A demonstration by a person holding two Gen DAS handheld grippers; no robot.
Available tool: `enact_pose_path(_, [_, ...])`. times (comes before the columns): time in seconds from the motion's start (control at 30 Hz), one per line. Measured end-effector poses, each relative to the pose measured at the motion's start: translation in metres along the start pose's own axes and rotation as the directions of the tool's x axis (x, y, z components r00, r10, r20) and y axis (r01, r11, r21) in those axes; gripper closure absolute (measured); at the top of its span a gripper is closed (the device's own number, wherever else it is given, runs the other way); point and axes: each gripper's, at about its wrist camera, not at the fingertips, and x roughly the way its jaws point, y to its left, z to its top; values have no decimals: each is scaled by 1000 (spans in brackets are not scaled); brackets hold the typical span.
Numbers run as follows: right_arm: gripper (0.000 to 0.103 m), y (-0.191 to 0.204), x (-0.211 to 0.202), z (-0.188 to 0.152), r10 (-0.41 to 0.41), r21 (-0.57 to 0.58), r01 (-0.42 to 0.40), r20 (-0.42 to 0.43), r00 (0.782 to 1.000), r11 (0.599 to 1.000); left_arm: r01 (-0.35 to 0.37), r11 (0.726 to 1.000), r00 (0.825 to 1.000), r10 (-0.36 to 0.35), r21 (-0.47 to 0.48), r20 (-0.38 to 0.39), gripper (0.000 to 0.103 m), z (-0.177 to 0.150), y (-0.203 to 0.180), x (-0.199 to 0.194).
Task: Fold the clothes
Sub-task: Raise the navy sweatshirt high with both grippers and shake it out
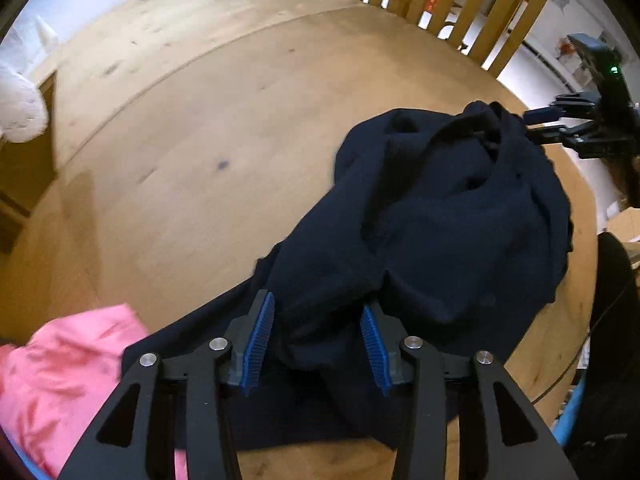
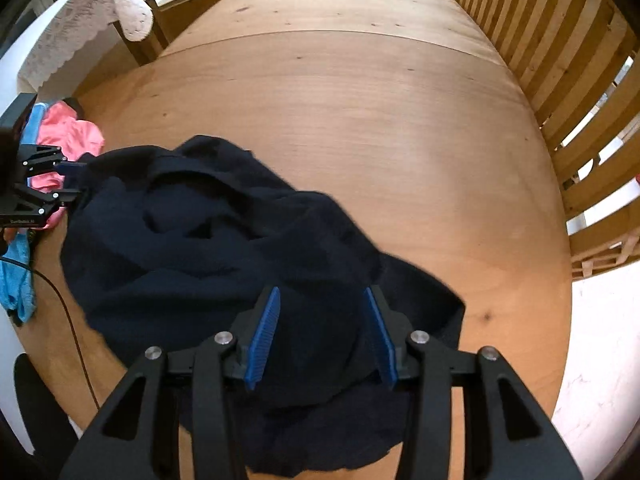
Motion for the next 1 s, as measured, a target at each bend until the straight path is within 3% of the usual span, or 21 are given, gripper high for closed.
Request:
enact_pose_path(0.07, [59,-2,11,6,36,0,-36,-18,999,999,40,999,999,-40,8,-3,88,0,-3,5])
enact_pose_path(0.17, [58,-3,32,14,52,-20,-53,-55,997,998,28,998,1000,-28,48,9,91,-4,-12,4])
enact_pose_path(0.33, [58,-3,53,18,79,-16,-81,-85,993,997,70,997,996,-68,-25,48,93,-10,-4,-10])
enact_pose_path(0.43, [99,-2,42,16,139,12,-138,-65,988,990,73,995,995,-68,-70,72,94,-12,-3,-22])
enact_pose_path(0.57, [99,-2,-16,13,138,-1,-138,57,989,990,65,989,985,-42,-135,165,95,-9,-8,-64])
enact_pose_path(0.73, [99,1,-101,14,133,-28,-130,219,966,991,24,987,947,28,-156,319,95,-16,-27,-140])
enact_pose_path(0.9, [99,15,-180,-6,112,-38,-106,399,910,994,-64,986,919,119,-156,377,95,-28,-57,-207])
enact_pose_path(1.0, [100,38,-233,-8,61,-80,-24,502,863,997,-138,984,869,175,-113,462,95,-26,-82,-265])
